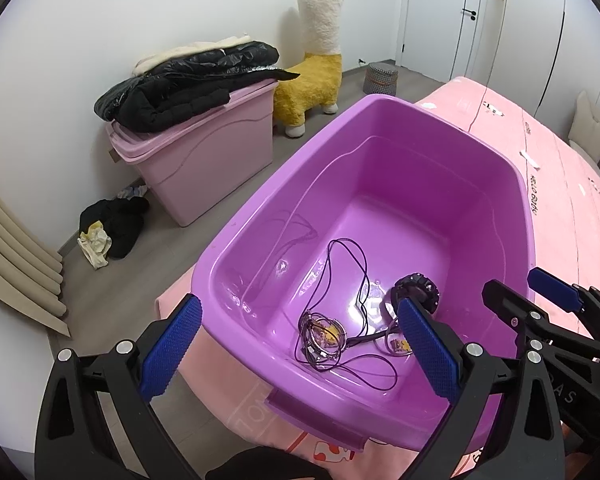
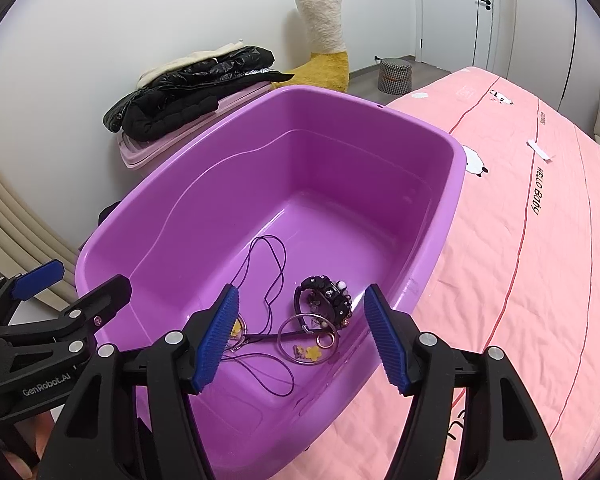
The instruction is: Organize jewelry
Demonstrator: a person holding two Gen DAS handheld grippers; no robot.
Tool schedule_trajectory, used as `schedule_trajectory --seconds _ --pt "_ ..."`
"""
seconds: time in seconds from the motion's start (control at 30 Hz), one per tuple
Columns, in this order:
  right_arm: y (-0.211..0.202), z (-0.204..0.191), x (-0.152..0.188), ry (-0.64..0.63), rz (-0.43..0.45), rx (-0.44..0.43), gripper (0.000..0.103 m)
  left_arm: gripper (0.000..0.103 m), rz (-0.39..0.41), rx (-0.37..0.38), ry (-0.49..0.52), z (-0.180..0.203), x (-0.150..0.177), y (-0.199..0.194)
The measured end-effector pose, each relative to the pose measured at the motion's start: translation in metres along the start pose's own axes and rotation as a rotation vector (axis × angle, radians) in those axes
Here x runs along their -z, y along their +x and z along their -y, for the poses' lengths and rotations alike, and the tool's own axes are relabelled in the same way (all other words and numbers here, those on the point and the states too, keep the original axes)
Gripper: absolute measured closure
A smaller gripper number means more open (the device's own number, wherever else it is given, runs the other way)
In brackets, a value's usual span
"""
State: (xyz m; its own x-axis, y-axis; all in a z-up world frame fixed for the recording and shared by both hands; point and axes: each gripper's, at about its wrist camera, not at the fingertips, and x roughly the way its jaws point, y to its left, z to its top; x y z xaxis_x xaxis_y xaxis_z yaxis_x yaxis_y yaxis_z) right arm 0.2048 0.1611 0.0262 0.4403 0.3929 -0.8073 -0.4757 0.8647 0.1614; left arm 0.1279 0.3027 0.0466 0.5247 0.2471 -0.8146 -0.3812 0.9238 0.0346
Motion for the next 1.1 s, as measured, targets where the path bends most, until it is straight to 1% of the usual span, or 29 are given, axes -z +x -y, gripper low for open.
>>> schedule_trajectory --seconds 0.33,1.1 --pt "-0.0014 0.0031 -0.0001 0.013 0.005 -0.003 0.041 0.006 0.011 -0.006 0.008 0.0011 0.0018 -0.0036" --pt "-0.0017 0.0021 0.0027 0.017 0.004 -0.009 0.041 0.006 0.006 -0.006 0.001 0.002 0.0007 -0.004"
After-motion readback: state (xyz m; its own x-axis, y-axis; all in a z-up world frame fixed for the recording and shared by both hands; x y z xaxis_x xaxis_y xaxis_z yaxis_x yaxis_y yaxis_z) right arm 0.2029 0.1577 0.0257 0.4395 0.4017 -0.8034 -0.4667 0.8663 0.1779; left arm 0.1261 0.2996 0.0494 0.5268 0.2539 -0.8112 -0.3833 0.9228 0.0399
